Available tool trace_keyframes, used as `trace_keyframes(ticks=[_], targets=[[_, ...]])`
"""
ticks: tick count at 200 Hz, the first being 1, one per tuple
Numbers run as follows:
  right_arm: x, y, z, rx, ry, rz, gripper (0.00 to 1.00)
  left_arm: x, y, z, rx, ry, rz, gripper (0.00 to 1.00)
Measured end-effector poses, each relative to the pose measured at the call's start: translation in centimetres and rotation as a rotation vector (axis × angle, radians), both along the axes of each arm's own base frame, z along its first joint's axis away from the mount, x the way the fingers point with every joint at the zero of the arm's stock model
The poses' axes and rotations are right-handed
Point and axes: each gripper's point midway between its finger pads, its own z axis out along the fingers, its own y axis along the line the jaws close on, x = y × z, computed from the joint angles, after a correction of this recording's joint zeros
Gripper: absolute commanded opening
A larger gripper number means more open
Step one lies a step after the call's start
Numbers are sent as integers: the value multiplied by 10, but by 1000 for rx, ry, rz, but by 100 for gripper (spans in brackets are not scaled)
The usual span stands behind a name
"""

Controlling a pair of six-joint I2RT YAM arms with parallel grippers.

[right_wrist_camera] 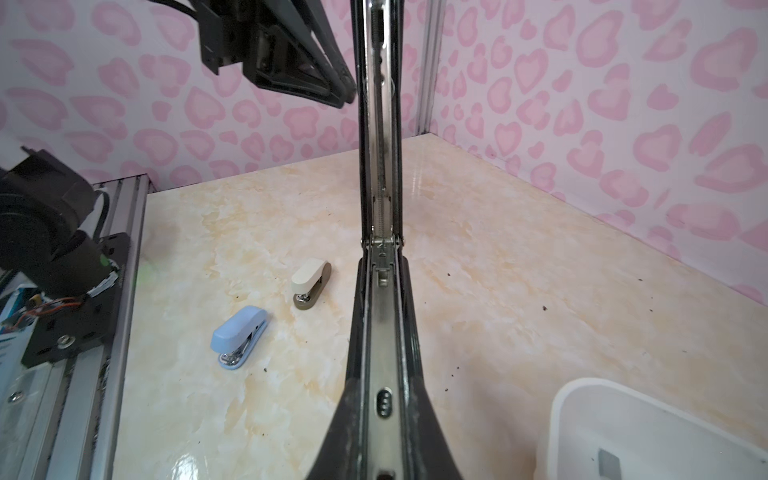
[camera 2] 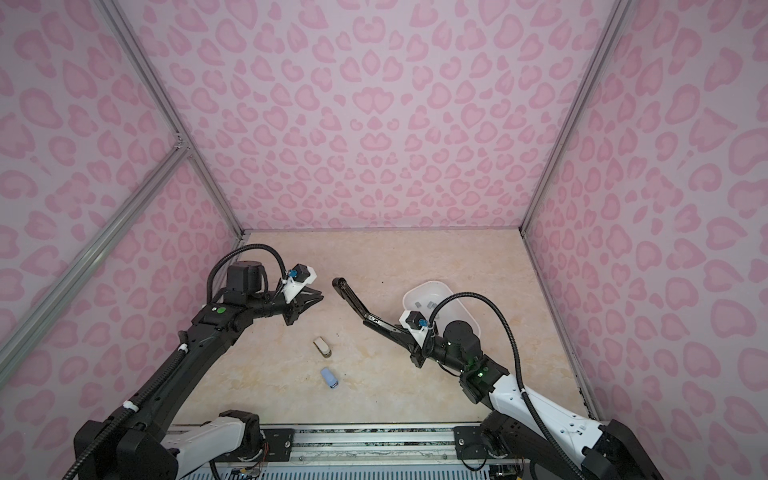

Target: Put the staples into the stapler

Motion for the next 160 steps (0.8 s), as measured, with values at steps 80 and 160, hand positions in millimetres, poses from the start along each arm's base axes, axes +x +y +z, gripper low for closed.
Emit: trace_keyframes(ticks=[80, 160], targets=[[-17, 36, 6, -35, 8, 11, 0, -26, -18, 54, -325, -27, 99, 52], [-22, 45, 19, -21, -39, -29, 0, 7, -33, 29, -383, 108, 273, 53]])
